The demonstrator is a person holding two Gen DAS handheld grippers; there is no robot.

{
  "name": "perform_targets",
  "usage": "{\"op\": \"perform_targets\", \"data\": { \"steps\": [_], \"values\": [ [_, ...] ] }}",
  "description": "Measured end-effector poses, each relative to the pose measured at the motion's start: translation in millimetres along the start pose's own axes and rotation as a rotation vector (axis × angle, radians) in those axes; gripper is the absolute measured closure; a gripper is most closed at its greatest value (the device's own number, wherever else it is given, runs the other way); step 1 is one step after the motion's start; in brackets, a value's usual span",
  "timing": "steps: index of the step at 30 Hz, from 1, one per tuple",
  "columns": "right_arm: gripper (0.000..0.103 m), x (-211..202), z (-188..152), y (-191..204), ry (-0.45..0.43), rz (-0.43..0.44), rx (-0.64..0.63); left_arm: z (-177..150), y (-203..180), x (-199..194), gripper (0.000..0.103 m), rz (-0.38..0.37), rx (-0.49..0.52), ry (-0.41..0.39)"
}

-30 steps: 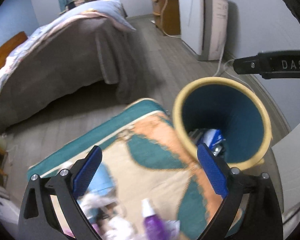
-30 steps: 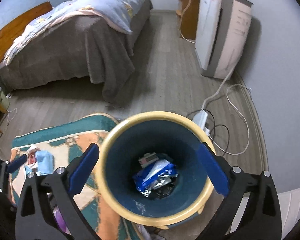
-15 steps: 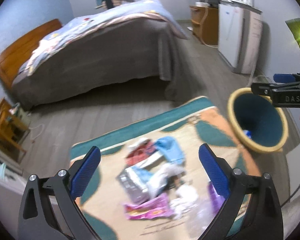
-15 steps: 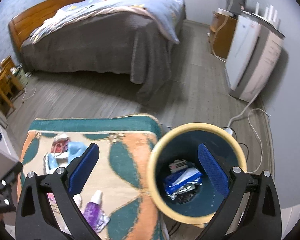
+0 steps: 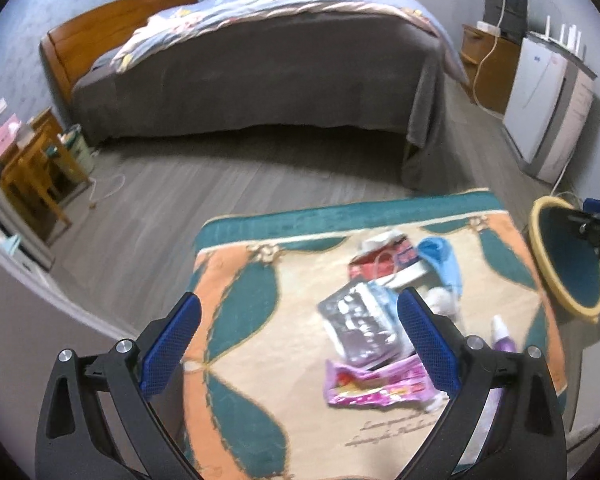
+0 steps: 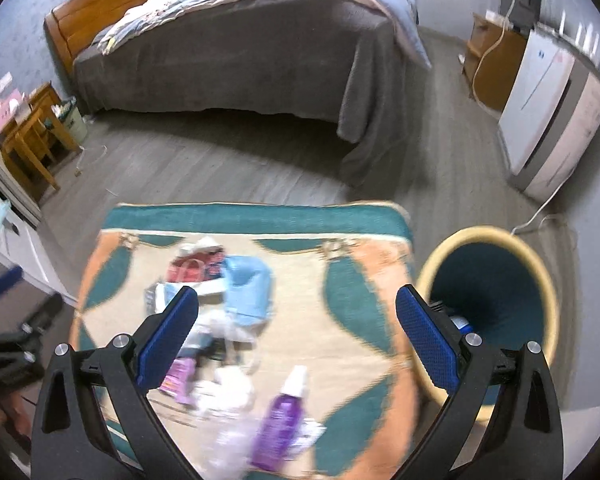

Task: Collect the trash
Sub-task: 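Move both tools back over the remaining trash on the cushion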

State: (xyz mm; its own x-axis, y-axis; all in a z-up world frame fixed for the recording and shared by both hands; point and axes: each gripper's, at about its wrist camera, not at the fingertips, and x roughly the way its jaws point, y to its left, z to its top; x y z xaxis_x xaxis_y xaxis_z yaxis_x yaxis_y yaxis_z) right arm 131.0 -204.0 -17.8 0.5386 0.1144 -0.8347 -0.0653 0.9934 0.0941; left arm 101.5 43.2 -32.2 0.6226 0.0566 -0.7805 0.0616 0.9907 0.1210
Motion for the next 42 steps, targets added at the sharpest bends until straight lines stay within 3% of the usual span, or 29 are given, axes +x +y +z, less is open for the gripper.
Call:
{"op": "perform_targets", "data": {
  "steps": [6,16,31,37,42],
  "values": [
    [0.006,27,-3,22,0.065,0.028,0.043,-11,12,27,0.005,0.026,0.021,0.075],
    [0.006,74,-2,32,0.121,-0.08,-0.064,-41,9,73,0.005,-0.004,0.022,0.182],
    [0.007,109,-6,50,0.196,-0.067,-0.072,-71,-35,91,0.006,-0.157,0.164,0.253],
    [0.023,123,-6,56,0.225,-0.057,-0.074,-77,-45,99,0.009,-0.185,0.207,0.285],
    [0.044,144,-8,57,0.274,-0.061,-0.086,-86,-51,107,0.035,-0.215,0.236,0.341]
  ]
}}
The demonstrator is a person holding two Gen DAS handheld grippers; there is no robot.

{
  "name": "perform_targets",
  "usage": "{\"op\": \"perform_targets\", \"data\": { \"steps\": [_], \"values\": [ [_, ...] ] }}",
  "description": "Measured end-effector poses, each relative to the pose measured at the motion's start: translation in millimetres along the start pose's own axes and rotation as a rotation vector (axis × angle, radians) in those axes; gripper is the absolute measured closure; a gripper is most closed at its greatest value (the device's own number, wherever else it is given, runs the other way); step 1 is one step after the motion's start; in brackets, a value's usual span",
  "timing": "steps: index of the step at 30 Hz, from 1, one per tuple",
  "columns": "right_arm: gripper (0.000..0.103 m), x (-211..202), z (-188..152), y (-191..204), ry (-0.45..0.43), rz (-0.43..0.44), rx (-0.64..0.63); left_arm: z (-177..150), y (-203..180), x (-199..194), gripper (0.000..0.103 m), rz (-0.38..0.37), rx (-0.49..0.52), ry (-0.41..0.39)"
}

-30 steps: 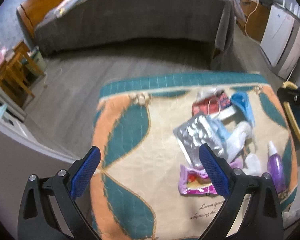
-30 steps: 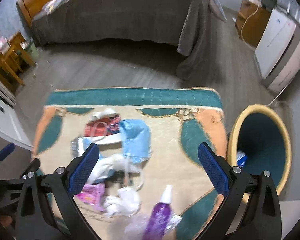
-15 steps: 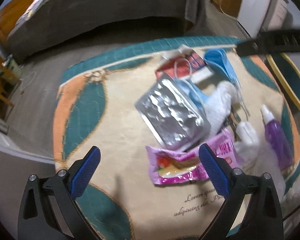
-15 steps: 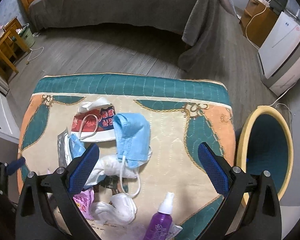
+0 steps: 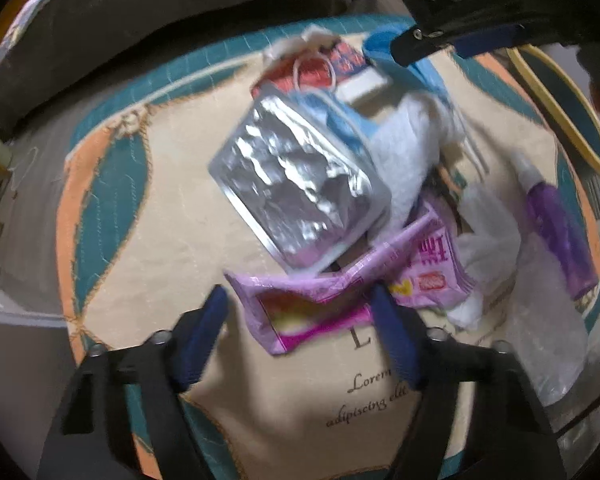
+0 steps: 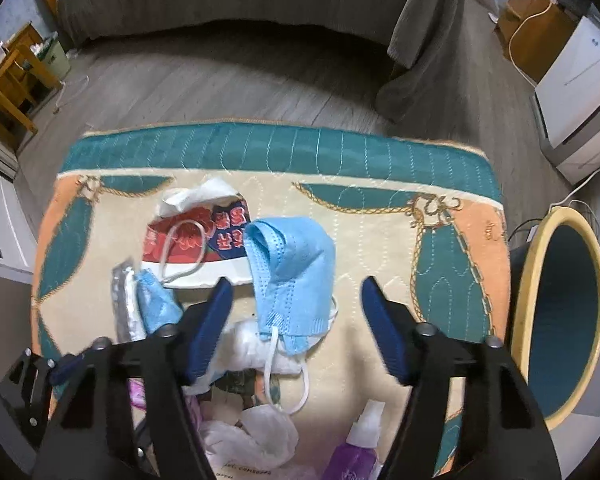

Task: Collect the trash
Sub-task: 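Move both tools back over the remaining trash on the cushion, then grasp the pink wrapper with the left tool while the right tool lifts the blue mask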

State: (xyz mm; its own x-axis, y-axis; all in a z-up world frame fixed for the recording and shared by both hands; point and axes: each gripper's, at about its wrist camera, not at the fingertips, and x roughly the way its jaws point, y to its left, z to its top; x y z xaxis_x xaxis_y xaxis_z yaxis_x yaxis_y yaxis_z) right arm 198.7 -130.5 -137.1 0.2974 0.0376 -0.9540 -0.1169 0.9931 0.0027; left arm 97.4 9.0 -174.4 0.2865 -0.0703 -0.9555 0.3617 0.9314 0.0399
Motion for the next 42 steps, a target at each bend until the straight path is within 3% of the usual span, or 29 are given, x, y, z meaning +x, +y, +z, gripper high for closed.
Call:
{"op": "perform_targets", "data": {
  "steps": [3,7,10,14,29,33,42],
  "values": [
    [0.055,12,2,2,0.031,0.007,-0.003,-3,-5,-2,0.047,-0.015,0.025,-0.008],
    [0.077,23,2,3,0.076,-0.002,-0.016,-9,-14,-7,0.061,-0.032,0.034,-0.009],
    [0.084,17,1,0,0.075,0.016,-0.001,-11,-18,-12,0.082,-0.051,0.056,-0.011],
    [0.09,0,-1,-3,0.049,0.02,-0.007,-6,-30,-33,0.09,-0.064,0.103,-0.07],
    [0.09,-107,-22,-59,-0.144,0.023,0.075,-3,-64,-115,0.093,-0.088,0.102,-0.277],
    [0.09,-136,-35,-84,-0.197,0.042,0.123,12,-66,-119,0.093,-0.072,0.089,-0.305],
    [0.09,-177,-71,-129,-0.275,-0.036,0.153,37,-91,-137,0.093,-0.067,0.096,-0.367]
  ]
}}
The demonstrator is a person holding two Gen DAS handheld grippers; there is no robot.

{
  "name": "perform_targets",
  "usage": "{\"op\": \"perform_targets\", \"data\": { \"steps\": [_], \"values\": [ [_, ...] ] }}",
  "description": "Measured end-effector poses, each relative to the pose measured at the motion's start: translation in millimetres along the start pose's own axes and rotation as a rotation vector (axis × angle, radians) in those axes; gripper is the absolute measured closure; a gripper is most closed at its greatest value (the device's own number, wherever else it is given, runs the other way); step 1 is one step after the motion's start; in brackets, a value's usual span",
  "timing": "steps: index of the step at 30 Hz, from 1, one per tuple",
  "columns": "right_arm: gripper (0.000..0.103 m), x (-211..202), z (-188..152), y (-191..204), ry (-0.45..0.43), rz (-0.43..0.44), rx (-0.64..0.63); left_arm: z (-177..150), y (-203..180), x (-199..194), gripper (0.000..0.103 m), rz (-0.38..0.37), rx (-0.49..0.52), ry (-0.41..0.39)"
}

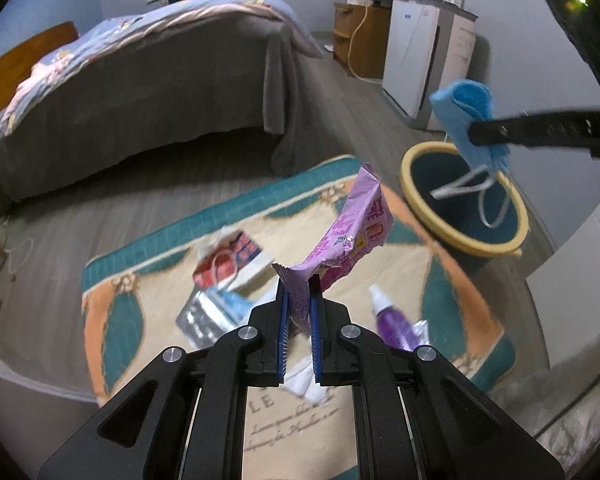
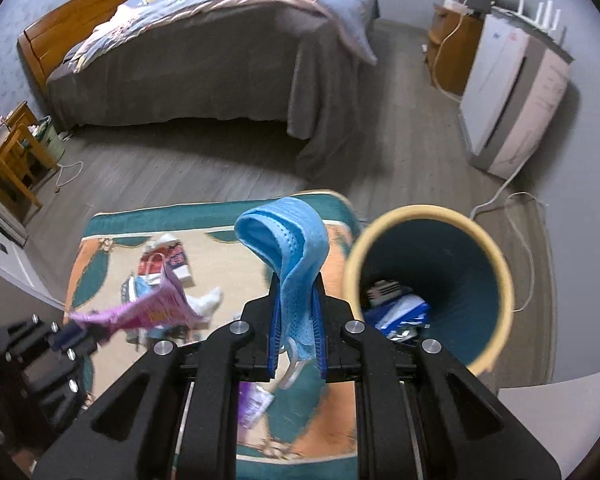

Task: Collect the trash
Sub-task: 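Grasp the pink wrapper with the left tool while the right tool lifts the blue mask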

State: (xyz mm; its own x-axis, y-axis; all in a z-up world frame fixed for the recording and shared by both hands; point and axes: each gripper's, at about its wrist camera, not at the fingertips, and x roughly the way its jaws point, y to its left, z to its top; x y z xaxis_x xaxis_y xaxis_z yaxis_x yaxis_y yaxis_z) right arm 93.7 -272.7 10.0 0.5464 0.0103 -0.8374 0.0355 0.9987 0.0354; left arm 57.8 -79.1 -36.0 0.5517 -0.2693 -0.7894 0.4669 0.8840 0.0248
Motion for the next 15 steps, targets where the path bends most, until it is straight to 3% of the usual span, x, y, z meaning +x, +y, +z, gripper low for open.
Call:
{"op": "perform_targets", "data": {
  "steps": [9,15],
  "values": [
    [0.09,-5,-23,-46,0.002,-0.049,0.032,42,-38,4,0.093,-0.058,-0.001,-0.057],
    [0.09,4,-24,-79,0.014,-0.055,0.084,53,-65,24,0.093,-0.083,0.036,-0.041]
  ]
}}
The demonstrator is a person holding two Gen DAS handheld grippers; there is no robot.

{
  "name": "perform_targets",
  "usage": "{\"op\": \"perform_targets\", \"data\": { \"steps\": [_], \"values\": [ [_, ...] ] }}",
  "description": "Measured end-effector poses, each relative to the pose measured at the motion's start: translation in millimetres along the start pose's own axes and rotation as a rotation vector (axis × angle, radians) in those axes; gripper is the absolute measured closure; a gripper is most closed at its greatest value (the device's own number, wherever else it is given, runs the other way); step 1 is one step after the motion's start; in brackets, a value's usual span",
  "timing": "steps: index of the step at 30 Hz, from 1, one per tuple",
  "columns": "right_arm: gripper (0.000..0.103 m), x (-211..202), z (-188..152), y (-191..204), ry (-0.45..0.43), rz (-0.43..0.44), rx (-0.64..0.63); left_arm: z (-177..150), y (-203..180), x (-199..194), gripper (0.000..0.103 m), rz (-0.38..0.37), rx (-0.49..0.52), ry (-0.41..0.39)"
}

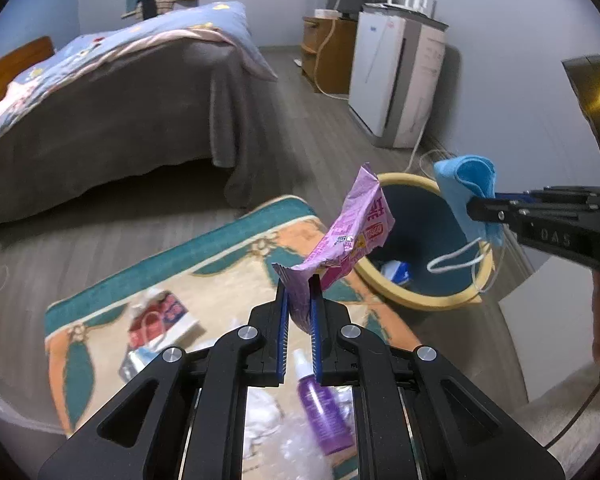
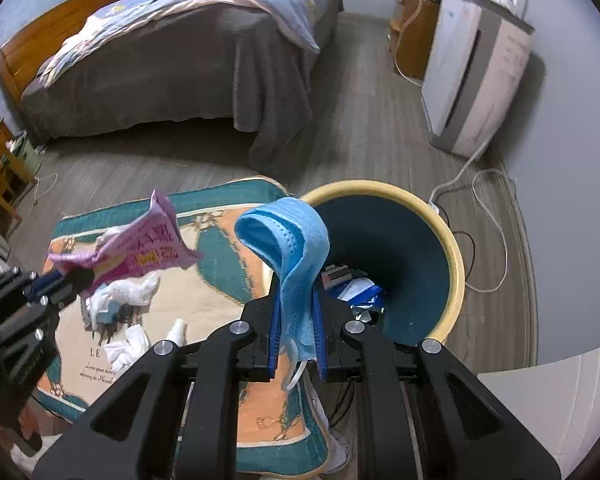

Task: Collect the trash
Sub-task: 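Grasp the pink wrapper with the left tool while the right tool lifts the blue mask, then drop the pink wrapper into the wastebasket while the right tool drops the blue mask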

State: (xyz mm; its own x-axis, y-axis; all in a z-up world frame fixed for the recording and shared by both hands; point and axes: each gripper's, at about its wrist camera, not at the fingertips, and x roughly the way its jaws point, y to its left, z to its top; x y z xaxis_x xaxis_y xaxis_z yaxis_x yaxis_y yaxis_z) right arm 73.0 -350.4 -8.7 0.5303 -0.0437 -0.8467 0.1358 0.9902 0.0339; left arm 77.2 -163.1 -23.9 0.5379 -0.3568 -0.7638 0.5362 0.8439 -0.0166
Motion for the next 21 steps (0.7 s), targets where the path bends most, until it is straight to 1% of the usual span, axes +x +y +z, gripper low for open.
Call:
{"op": "perform_targets", "data": {
  "steps": [7,12,21],
  "values": [
    [0.09,24,4,-39,0.047,-0.012,0.074,9,-26,25,0.093,-0.01,0.048,0.023],
    [0.09,38,8,-61,0.071,-0.009,0.124,12,-42,49,0.092,-0.004,0.08,0.06],
    [0.09,60,3,-88,0.118,-0.04,0.192,12,-67,92,0.092,-0.003,0.122,0.131]
  ]
}}
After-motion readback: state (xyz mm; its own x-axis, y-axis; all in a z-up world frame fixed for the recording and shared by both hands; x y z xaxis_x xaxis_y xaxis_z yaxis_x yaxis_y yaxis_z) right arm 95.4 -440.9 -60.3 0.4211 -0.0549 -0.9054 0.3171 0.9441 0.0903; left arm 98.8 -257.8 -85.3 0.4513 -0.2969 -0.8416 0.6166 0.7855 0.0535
